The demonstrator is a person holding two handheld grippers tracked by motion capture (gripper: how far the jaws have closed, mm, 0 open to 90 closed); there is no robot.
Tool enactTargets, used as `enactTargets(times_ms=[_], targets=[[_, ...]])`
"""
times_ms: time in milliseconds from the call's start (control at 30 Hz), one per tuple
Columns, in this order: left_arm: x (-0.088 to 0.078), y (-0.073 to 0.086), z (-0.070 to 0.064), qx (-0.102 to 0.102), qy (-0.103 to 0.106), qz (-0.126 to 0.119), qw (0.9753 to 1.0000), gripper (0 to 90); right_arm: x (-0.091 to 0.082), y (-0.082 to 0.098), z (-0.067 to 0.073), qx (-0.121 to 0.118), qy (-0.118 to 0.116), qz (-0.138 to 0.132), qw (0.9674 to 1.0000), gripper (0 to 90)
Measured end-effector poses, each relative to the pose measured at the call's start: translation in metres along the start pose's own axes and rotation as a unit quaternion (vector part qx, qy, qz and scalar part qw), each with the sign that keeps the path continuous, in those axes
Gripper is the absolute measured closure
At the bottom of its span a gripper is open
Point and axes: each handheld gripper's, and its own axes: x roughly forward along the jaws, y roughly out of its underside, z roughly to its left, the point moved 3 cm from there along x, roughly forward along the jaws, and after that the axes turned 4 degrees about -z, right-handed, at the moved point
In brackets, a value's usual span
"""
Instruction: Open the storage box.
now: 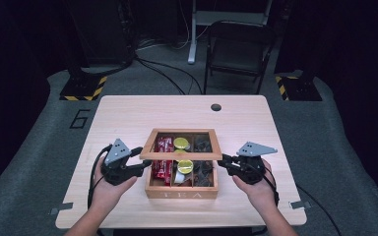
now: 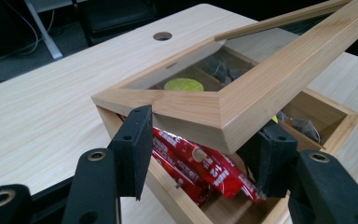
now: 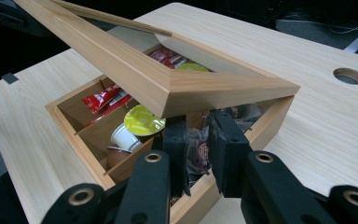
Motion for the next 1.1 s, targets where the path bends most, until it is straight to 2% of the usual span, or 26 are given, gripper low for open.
enactTargets(times_ms=[133, 233, 433, 700, 933, 1100], targets=[[-0.001, -0.009, 0.0, 0.012, -0.018, -0.004, 0.9998, 50.7, 0.0, -0.005, -0.002, 0.001, 0.003, -0.012, 0.9999, 76.1], [-0.001, -0.013, 0.002, 0.011, -0.019, 0.001, 0.9998, 51.7, 0.0, -0.007, -0.002, 0.0, 0.004, -0.02, 0.9998, 72.9], [0.001, -0.023, 0.008, 0.003, -0.028, -0.007, 0.9996, 54.3, 0.002, -0.014, -0.005, 0.002, 0.027, -0.032, 0.9991, 65.8], [0.005, -0.037, 0.017, -0.01, -0.032, -0.007, 0.9994, 58.1, 0.012, -0.025, -0.012, -0.017, 0.049, -0.022, 0.9984, 64.8], [0.007, -0.043, 0.021, -0.01, -0.035, -0.006, 0.9993, 58.7, 0.023, -0.032, -0.022, -0.005, 0.063, -0.023, 0.9977, 62.3], [0.008, -0.047, 0.024, -0.018, -0.034, -0.011, 0.9992, 58.7, 0.033, -0.037, -0.029, 0.0, 0.053, -0.021, 0.9984, 59.4]])
